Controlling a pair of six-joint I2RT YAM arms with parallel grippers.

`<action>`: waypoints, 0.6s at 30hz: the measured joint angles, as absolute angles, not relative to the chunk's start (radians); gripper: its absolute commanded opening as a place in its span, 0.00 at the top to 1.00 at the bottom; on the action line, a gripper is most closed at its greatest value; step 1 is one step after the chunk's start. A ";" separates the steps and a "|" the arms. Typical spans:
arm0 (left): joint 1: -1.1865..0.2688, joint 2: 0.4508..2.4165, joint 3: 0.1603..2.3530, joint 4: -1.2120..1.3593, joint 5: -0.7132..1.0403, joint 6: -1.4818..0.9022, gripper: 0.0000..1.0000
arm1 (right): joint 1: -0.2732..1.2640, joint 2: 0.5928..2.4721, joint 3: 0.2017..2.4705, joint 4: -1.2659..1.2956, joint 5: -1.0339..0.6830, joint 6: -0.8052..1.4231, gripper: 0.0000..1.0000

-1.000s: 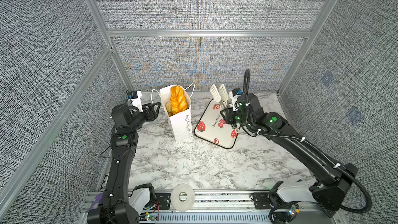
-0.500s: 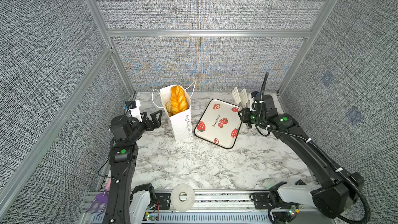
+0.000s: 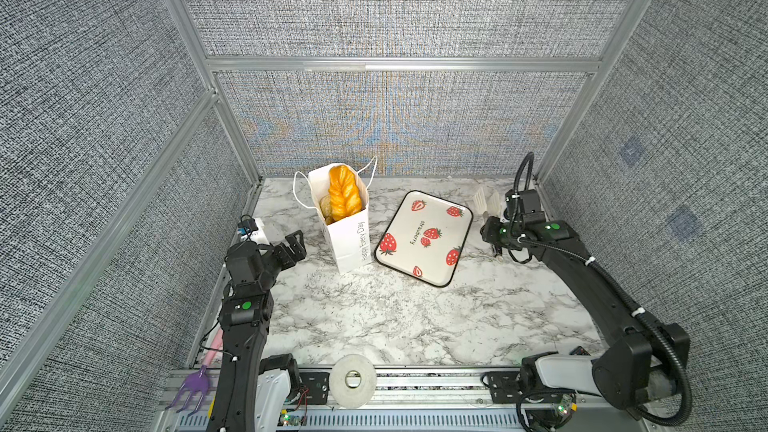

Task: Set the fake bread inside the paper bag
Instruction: 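Withdraw the right tongs past the tray while the left gripper releases the bag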

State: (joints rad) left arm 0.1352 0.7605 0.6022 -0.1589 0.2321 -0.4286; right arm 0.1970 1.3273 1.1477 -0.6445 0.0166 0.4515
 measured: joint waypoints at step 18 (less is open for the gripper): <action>0.135 0.826 0.504 -0.064 0.047 -0.518 0.01 | 0.105 1.491 1.071 -0.607 -0.027 0.450 0.58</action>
State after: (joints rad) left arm 0.1352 0.8257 0.5037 -0.0643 0.0475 -0.5182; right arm 0.1047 1.4906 1.0706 -0.6067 -0.0265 0.4496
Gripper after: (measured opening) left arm 0.991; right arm 0.416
